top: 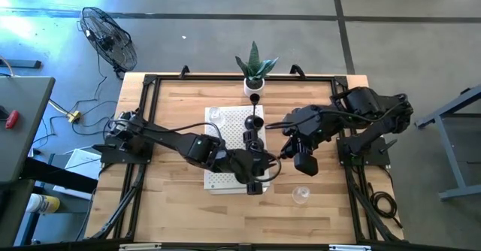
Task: Pick & Place candle stick holders
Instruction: Put the black candle holder on the shelf aligned with the other black candle holders
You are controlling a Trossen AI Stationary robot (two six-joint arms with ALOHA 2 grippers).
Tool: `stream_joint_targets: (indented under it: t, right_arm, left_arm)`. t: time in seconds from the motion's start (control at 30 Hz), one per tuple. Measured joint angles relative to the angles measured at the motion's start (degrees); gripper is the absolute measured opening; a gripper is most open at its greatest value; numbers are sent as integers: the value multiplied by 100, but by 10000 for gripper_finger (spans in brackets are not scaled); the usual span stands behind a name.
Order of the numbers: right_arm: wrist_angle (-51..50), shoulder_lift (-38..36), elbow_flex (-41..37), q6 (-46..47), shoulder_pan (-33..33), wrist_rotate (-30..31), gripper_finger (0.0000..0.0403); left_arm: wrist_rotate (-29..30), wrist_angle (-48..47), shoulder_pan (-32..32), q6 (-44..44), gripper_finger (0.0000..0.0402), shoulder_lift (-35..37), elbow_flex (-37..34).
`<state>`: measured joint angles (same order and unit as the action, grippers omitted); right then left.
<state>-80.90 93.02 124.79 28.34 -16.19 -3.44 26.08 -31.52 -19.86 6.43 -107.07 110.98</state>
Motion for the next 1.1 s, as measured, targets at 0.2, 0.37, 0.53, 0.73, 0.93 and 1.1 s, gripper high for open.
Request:
stream_joint_targets:
  t: [0.2, 0.37, 0.53, 0.73, 0.93, 1.1]
  right_arm:
    - [-3, 2, 0, 11, 0, 23, 33]
    - [-1, 4, 0, -10, 0, 27, 33]
    - [-7, 4, 0, -64, 0, 93, 33]
    - [-22, 4, 0, -225, 0, 146, 36]
    - [-20, 4, 0, -311, 3, 113, 57]
    - [-25, 4, 0, -319, 4, -34, 87]
  left_arm:
    - [81, -38, 2, 49, 9, 0, 0]
    - [66, -49, 0, 73, 11, 2, 0]
    - [91, -59, 2, 74, 9, 2, 0]
    - [124, -78, 2, 58, 6, 2, 0]
    - [125, -100, 4, 32, 4, 2, 0]
    - [123, -143, 0, 32, 3, 2, -4]
